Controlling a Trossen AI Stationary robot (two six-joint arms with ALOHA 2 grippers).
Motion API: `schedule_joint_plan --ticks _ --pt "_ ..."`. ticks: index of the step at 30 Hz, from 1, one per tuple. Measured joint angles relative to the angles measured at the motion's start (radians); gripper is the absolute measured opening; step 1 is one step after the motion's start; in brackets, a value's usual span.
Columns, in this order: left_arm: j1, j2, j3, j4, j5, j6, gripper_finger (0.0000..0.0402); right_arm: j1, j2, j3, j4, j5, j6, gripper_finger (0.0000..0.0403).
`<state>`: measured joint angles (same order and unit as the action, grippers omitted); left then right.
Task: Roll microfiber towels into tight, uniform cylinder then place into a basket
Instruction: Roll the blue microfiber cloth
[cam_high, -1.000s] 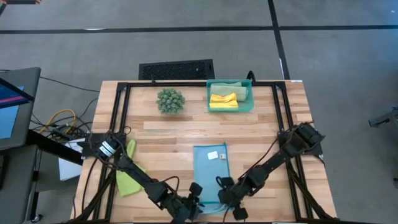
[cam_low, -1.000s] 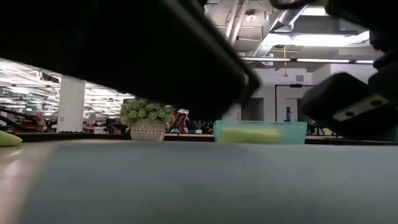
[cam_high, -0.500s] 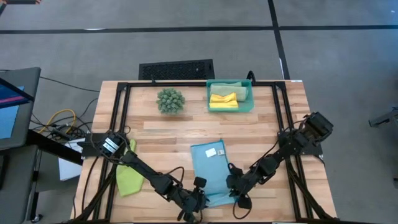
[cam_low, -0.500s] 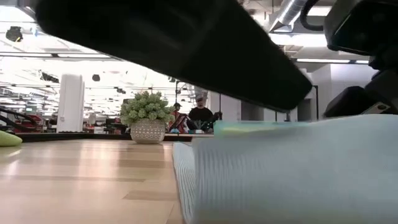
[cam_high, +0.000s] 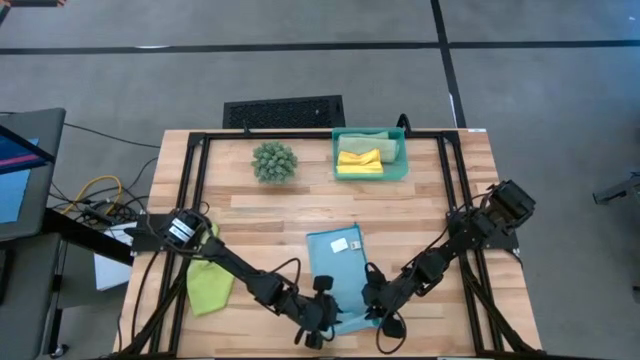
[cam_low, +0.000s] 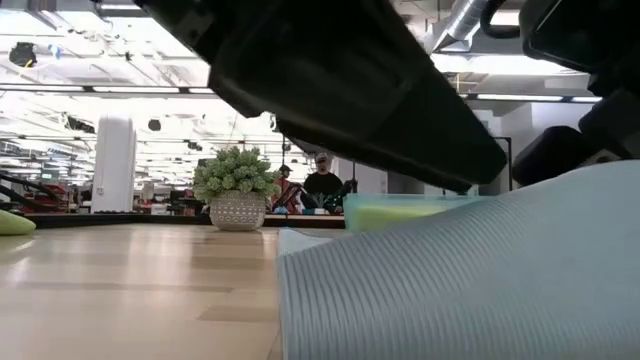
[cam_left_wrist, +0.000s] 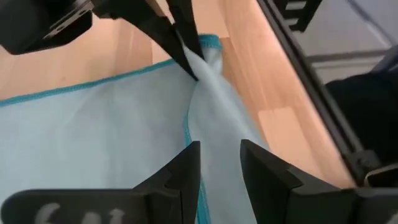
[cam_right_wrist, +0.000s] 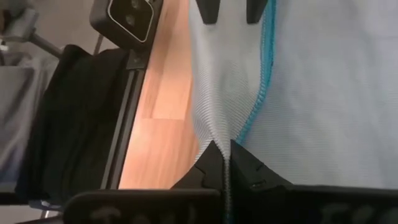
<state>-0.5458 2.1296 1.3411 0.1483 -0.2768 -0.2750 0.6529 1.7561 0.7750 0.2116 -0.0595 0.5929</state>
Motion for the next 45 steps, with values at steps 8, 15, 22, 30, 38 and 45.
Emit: schedule_joint_plan --ticks 8,15,22,30,38,45 --pt "0.014 0.058 0.006 0.114 0.150 -0.007 0.0149 0.000 0.000 0.000 0.007 -0.018 -0.009 0.0027" --pt "0.019 0.090 0.005 0.088 0.184 -0.009 0.0154 0.001 0.000 0.001 0.013 -0.019 -0.015 0.0021" --pt "0.019 0.089 0.007 0.090 0.317 -0.009 0.0097 0.002 -0.005 0.002 0.007 -0.020 -0.017 0.0027" --pt "0.011 0.073 0.048 0.044 0.468 -0.003 0.0041 0.002 -0.005 0.002 0.003 -0.024 -0.017 0.0022" --pt "0.000 0.073 0.078 -0.087 0.386 0.021 0.0023 0.016 -0.004 0.002 -0.003 -0.058 -0.010 0.0026" --pt "0.000 0.073 0.078 -0.137 0.344 -0.026 0.0005 0.017 -0.003 0.002 -0.042 -0.044 -0.025 0.0045"
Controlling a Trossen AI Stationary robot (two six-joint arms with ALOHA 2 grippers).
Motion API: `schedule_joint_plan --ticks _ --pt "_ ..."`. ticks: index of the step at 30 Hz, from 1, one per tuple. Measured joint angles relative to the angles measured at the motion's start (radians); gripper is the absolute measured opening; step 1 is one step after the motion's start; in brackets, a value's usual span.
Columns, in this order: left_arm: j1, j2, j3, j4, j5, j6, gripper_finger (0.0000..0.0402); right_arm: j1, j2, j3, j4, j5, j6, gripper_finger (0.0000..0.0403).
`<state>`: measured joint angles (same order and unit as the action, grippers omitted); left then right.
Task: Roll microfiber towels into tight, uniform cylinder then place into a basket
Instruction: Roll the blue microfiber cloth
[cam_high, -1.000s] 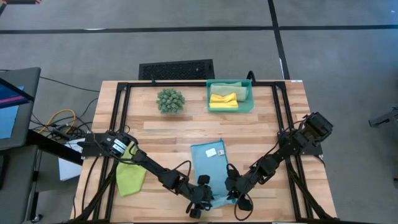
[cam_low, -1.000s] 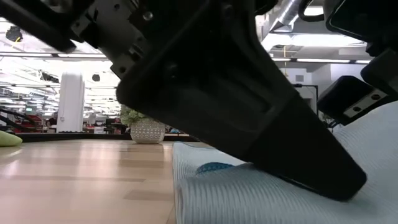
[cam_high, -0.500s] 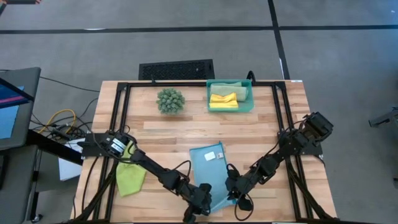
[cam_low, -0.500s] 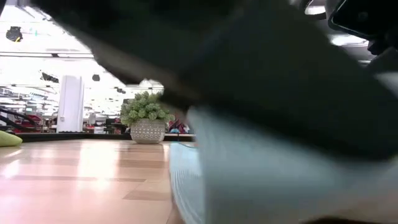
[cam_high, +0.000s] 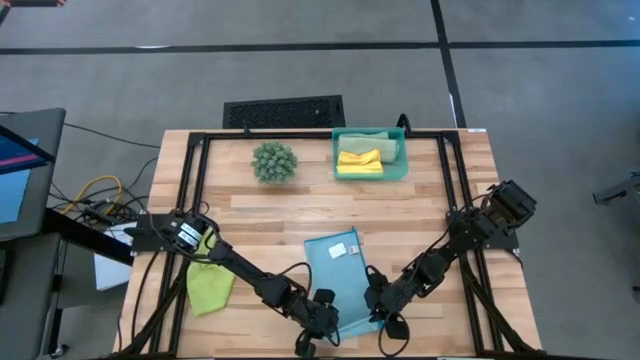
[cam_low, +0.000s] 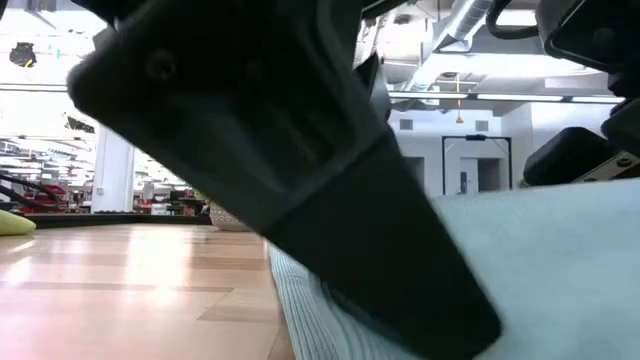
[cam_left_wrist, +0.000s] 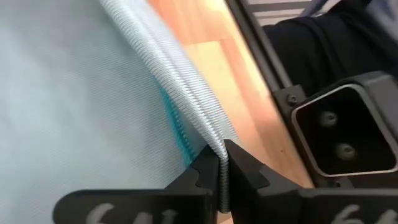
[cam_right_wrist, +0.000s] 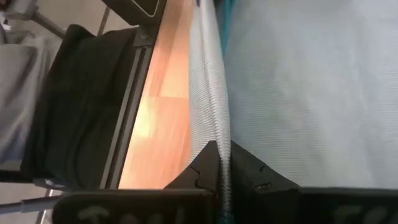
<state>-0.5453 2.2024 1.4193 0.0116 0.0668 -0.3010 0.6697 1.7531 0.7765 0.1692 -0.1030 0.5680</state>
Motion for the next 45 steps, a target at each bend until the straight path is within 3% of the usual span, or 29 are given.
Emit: schedule_joint_plan --ticks 8,15,22,29,33,39,45 --pt "-0.002 -0.002 0.000 -0.034 -0.028 -0.086 0.0002 -0.058 0.001 0.000 -0.003 -0.005 -0.087 0.0144" --pt "-0.015 -0.029 0.001 -0.141 -0.158 -0.158 0.0003 -0.121 -0.044 0.000 -0.093 0.012 -0.107 0.0228" --pt "-0.019 -0.033 0.000 -0.151 -0.209 -0.182 0.0003 0.000 -0.105 0.000 0.023 0.201 -0.220 0.0225" --pt "-0.019 -0.034 0.000 -0.159 -0.255 -0.229 0.0005 0.105 0.033 0.041 0.138 0.377 -0.368 0.0211" --pt "-0.018 -0.034 0.000 -0.168 -0.272 -0.232 0.0036 0.102 0.099 0.120 0.105 0.377 -0.364 0.0219" --pt "-0.012 -0.070 -0.001 -0.299 -0.291 -0.287 0.0102 0.087 0.160 0.239 -0.079 0.402 -0.360 0.0253" --pt "-0.033 -0.110 -0.002 -0.319 -0.290 -0.291 0.0130 0.067 0.237 0.313 -0.129 0.432 -0.398 0.0255"
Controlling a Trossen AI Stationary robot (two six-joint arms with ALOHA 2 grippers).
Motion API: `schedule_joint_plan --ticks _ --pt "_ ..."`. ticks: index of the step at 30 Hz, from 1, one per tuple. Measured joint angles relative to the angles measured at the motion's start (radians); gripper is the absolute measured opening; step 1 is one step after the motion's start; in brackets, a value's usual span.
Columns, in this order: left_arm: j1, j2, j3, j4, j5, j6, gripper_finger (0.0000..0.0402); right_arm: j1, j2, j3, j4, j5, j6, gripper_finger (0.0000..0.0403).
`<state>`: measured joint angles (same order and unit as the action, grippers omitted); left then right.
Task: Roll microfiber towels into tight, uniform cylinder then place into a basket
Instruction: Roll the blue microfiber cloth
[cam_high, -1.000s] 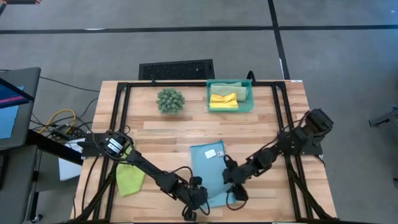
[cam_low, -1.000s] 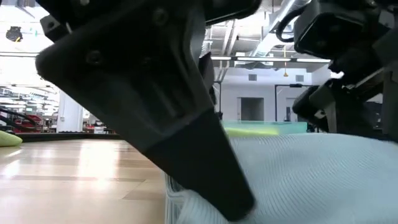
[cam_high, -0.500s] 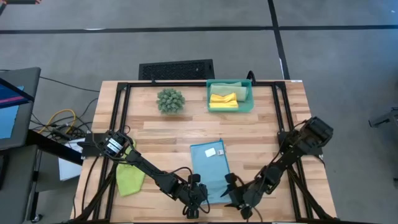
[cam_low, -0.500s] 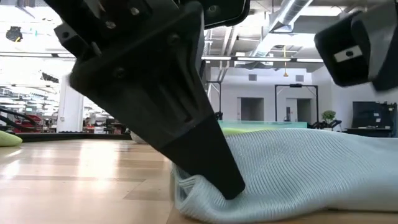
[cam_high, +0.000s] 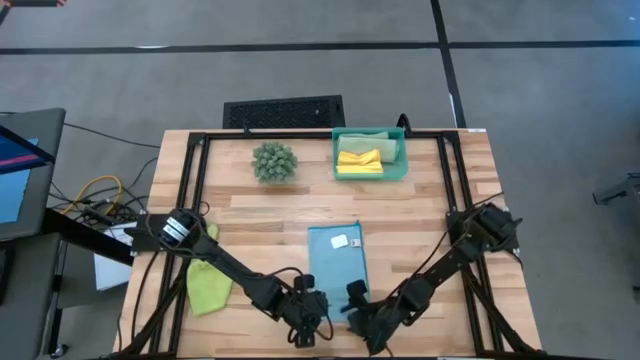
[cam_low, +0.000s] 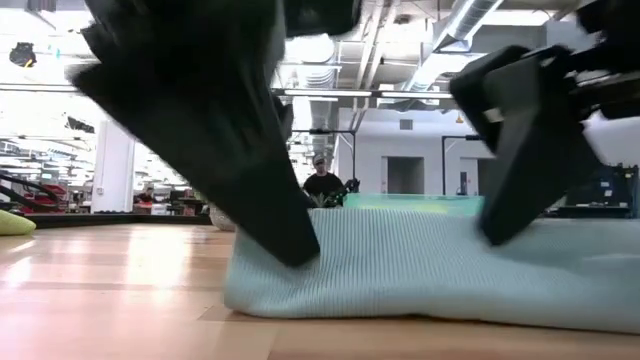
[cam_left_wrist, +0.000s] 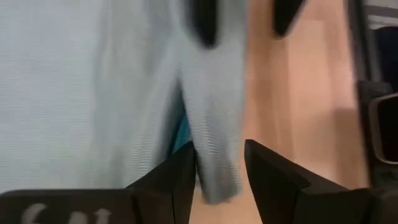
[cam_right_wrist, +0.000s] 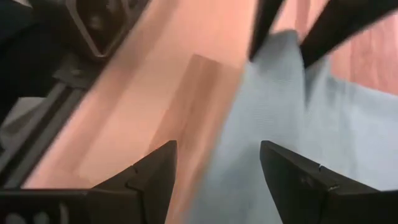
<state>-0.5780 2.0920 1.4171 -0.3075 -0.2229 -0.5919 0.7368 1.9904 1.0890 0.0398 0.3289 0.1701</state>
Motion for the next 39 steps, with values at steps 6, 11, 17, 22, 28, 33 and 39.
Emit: schedule_joint_plan --ticks 6,11,17,22,28,33,39 --pt "-0.020 -0.024 0.000 0.011 -0.016 0.003 0.0132 0.010 0.014 0.088 -0.194 0.121 0.034 0.0255" --pt "-0.031 -0.028 0.000 0.078 -0.120 0.123 0.0133 0.011 0.014 0.099 -0.222 0.117 0.065 0.0255" --pt "-0.029 -0.028 0.000 0.092 -0.137 0.118 0.0133 0.007 0.027 0.098 -0.218 0.109 0.067 0.0255" --pt "-0.038 -0.039 0.001 -0.085 -0.089 -0.053 0.0133 -0.001 0.027 0.099 -0.221 0.094 0.093 0.0255" --pt "-0.059 -0.045 0.001 -0.187 -0.125 -0.137 0.0133 -0.006 0.027 0.099 -0.220 0.092 0.092 0.0255" --pt "-0.057 -0.047 0.001 -0.107 -0.153 -0.092 0.0132 0.000 -0.015 0.098 -0.226 0.119 0.093 0.0255" --pt "-0.035 -0.047 0.001 0.010 -0.149 -0.034 0.0132 0.022 -0.037 0.099 -0.196 0.095 0.080 0.0255"
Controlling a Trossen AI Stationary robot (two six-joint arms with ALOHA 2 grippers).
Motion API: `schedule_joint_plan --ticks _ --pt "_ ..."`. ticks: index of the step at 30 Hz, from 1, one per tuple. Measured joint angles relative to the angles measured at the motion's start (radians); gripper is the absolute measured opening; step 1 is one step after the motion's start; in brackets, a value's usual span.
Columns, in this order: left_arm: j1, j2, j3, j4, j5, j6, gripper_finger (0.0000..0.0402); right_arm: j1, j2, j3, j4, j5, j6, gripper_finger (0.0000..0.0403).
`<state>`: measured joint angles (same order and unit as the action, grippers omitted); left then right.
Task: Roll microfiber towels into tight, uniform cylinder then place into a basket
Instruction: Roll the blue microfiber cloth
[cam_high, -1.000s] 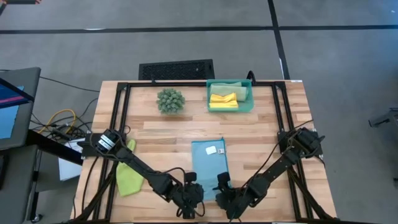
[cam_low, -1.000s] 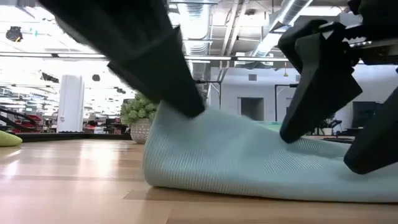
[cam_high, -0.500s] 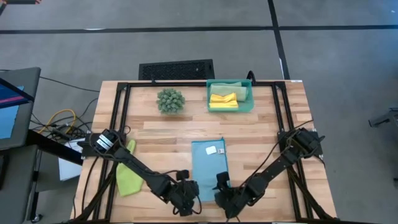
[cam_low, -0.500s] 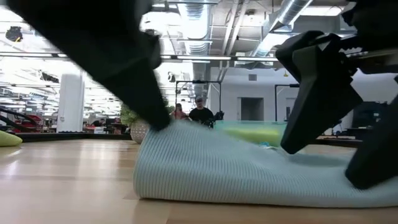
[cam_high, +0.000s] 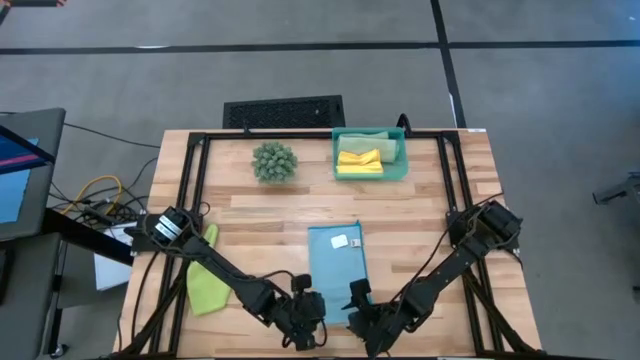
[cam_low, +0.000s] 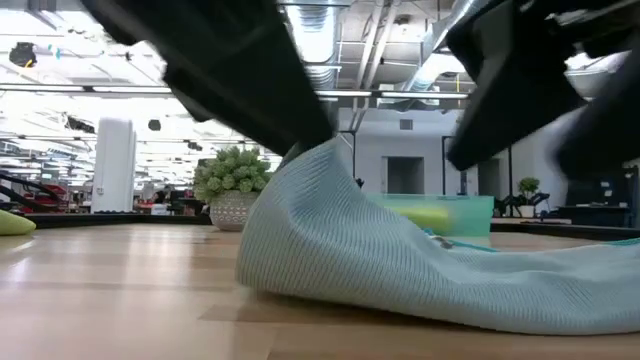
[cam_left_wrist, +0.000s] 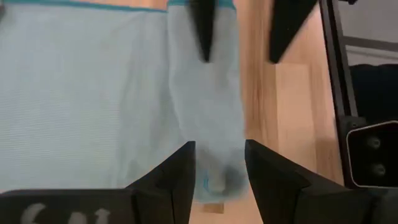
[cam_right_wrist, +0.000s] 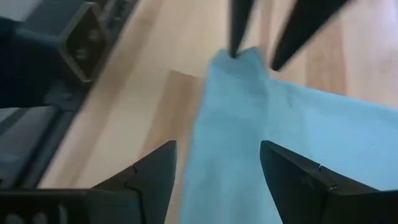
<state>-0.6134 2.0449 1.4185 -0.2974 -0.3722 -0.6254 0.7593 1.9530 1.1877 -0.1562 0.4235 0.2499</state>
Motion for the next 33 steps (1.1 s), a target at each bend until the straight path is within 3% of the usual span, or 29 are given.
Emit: schedule_joint_plan --ticks 6,13,19,22,26,33 --pt "0.017 0.000 -0.007 -0.079 -0.016 -0.045 0.0132 -0.007 0.059 0.000 0.046 -0.031 -0.014 0.0255" --pt "0.021 0.000 -0.049 -0.092 -0.123 -0.060 0.0132 -0.019 0.066 0.000 0.033 -0.016 -0.023 0.0255" --pt "0.017 -0.005 -0.002 -0.091 -0.210 -0.035 0.0132 -0.030 0.067 0.000 0.044 -0.083 -0.023 0.0233" --pt "0.015 -0.002 0.003 -0.023 -0.191 0.017 0.0132 -0.037 0.082 -0.001 0.068 -0.085 -0.042 0.0207" --pt "0.018 0.018 -0.013 0.065 -0.090 0.077 0.0132 -0.045 0.120 0.004 0.117 -0.112 -0.065 0.0174" --pt "0.025 0.068 -0.016 0.076 -0.047 0.113 0.0132 -0.060 0.138 0.006 0.090 -0.120 -0.043 0.0117"
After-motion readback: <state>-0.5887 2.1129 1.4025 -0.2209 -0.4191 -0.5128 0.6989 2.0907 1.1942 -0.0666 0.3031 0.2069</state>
